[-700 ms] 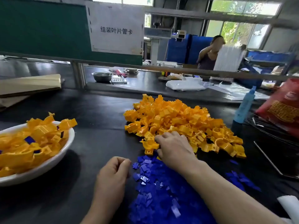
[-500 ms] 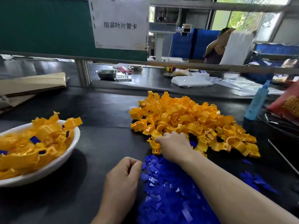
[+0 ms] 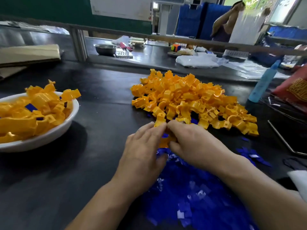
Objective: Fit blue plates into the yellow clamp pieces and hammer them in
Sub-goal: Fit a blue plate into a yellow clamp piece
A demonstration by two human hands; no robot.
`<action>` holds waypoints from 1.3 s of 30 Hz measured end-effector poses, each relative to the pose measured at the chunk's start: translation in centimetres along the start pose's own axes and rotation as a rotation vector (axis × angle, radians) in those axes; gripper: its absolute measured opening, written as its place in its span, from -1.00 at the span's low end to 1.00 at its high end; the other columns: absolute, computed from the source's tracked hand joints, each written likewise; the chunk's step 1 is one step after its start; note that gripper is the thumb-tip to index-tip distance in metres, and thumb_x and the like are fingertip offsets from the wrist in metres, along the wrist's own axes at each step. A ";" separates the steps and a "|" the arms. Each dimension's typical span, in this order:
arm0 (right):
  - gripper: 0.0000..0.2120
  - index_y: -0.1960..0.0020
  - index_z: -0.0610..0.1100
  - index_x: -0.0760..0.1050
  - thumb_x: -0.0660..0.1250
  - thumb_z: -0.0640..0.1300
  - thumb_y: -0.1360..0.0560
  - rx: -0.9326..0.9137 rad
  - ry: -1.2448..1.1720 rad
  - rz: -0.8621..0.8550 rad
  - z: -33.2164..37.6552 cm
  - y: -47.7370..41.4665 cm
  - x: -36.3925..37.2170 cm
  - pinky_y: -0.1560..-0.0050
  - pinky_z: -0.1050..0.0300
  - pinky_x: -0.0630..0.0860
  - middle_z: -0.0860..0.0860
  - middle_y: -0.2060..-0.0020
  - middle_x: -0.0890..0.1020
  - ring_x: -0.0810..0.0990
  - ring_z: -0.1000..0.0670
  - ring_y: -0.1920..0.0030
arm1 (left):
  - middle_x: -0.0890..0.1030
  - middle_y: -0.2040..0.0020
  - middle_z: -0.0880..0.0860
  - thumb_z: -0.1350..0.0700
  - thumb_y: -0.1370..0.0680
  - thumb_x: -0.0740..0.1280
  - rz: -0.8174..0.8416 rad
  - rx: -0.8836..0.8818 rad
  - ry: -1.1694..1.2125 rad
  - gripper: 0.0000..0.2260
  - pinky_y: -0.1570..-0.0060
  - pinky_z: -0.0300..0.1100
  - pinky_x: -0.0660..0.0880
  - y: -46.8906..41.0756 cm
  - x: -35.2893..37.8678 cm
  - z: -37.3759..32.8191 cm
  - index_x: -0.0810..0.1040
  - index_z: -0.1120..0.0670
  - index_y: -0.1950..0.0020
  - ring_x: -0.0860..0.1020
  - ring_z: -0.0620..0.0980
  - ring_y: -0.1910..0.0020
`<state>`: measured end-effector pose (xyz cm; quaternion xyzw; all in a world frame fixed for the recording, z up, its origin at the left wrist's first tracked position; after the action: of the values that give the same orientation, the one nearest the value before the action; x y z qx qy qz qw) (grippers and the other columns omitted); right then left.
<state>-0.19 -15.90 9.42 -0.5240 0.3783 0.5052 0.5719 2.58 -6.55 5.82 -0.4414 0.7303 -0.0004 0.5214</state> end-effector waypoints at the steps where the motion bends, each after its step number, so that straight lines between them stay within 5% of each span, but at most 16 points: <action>1: -0.86 -0.03 0.08 0.32 0.26 -0.06 -0.53 0.028 -0.074 -0.013 0.2 1.0 -0.5 0.41 0.29 0.40 0.16 0.25 0.50 0.48 0.16 0.31 | 0.53 -0.32 -0.18 -0.01 -0.51 0.41 0.025 0.014 -0.016 -0.45 -0.35 -0.13 0.24 0.0 0.2 -0.4 0.37 -0.11 -0.48 0.37 -0.12 -0.41; 4: -0.79 -0.13 0.12 0.35 0.30 -0.01 -0.53 0.139 -0.277 -0.124 0.1 3.8 -1.4 0.28 0.31 0.48 0.21 0.12 0.52 0.51 0.23 0.22 | 0.62 0.06 -0.15 -0.07 -0.52 0.39 0.033 0.004 -0.003 -0.70 0.01 -0.11 0.45 0.3 0.1 -1.0 0.54 -0.17 -0.24 0.57 -0.09 0.01; 6: -0.66 -0.26 0.16 0.31 0.29 0.07 -0.52 0.171 -0.229 -0.150 0.3 5.2 -1.2 0.20 0.37 0.44 0.24 0.01 0.46 0.47 0.27 0.15 | 0.62 0.14 -0.10 -0.09 -0.50 0.39 0.024 -0.203 0.098 -0.80 0.14 -0.06 0.50 0.4 -0.4 1.2 0.54 -0.15 -0.11 0.57 -0.05 0.14; 10: -0.37 -0.37 0.29 0.00 0.18 0.40 -0.41 0.217 -0.020 0.150 1.3 7.3 3.6 0.09 0.09 0.49 0.11 -0.14 0.36 0.45 0.04 -0.07 | 0.67 0.15 0.07 0.08 -0.51 0.39 -0.098 -0.728 0.449 -0.91 0.20 -0.10 0.53 1.6 -1.1 8.2 0.48 0.00 0.08 0.62 -0.02 0.23; 13: -0.24 -0.42 0.21 -0.04 0.10 0.48 -0.35 0.186 0.078 0.264 2.1 7.8 6.2 0.07 0.02 0.41 0.03 -0.18 0.28 0.37 -0.05 -0.12 | 0.65 0.13 0.19 0.21 -0.57 0.30 -0.160 -0.865 0.763 -0.95 0.21 -0.07 0.54 2.2 0.5 9.6 0.43 0.11 0.06 0.64 0.05 0.28; 19: -0.59 -0.30 0.17 0.19 0.05 0.31 -0.52 0.242 0.136 0.182 0.5 7.6 6.0 0.33 0.12 0.28 0.03 -0.02 0.34 0.39 0.00 0.14 | 0.71 0.16 0.00 -0.03 -0.48 0.33 -0.212 -0.862 0.885 -0.86 0.14 0.02 0.63 3.2 4.0 7.0 0.52 0.00 0.04 0.69 0.04 0.11; 22: -0.70 -0.22 0.13 0.31 0.04 0.22 -0.57 0.240 0.147 0.160 -0.5 7.9 5.5 0.33 0.11 0.42 0.07 0.03 0.40 0.49 0.01 0.17 | 0.70 0.05 0.00 -0.22 -0.33 0.32 -0.168 -0.840 0.922 -0.75 0.08 0.16 0.62 3.5 5.1 6.0 0.56 -0.14 0.09 0.67 0.09 0.04; 26: -0.76 -0.11 0.12 0.40 0.04 0.18 -0.59 0.245 0.106 0.123 -1.2 8.0 5.1 0.24 0.09 0.51 0.09 0.10 0.44 0.52 0.04 0.16 | 0.72 -0.02 0.06 0.01 -0.60 0.30 -0.123 -0.850 1.227 -0.86 0.00 0.02 0.61 3.1 6.8 5.3 0.54 0.03 -0.11 0.69 0.07 -0.04; 31: -0.81 -0.05 0.09 0.36 0.04 0.14 -0.60 0.311 0.035 0.057 -3.0 8.4 4.1 0.13 0.11 0.50 0.11 0.08 0.50 0.52 0.07 0.11 | 0.72 -0.03 0.13 0.10 -0.64 0.25 -0.066 -0.794 1.342 -0.84 0.10 -0.05 0.63 2.1 6.6 4.8 0.51 0.14 -0.15 0.69 0.07 -0.04; 35: -0.85 0.01 0.11 0.29 0.02 0.13 -0.61 0.338 -0.011 -0.009 -3.7 8.6 3.4 0.17 0.14 0.47 0.13 0.12 0.49 0.50 0.08 0.19 | 0.70 -0.01 0.00 -0.07 -0.52 0.33 -0.244 -0.710 1.055 -0.86 0.14 0.01 0.63 1.2 2.6 8.0 0.65 -0.07 0.06 0.63 0.01 0.09; 39: -0.85 0.00 0.13 0.33 0.04 0.14 -0.59 0.304 -0.051 -0.040 -3.3 8.3 3.6 0.17 0.16 0.49 0.15 0.08 0.42 0.47 0.10 0.19 | 0.51 -0.31 -0.13 -0.08 -0.63 0.25 -0.228 -0.709 0.831 -0.89 0.08 -0.03 0.55 0.9 2.9 10.2 0.53 -0.11 -0.06 0.55 -0.02 -0.05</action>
<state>-7.24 -18.94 3.66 -0.4256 0.4253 0.4440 0.6640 9.60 -3.21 -1.45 -0.6286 0.7776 0.0149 0.0059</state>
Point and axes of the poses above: each hand's wrist, its own y-axis away from the middle knuckle, its own x-axis out of the palm, z = x × y, the point moved 9 cm from there along -y, towards the middle knuckle
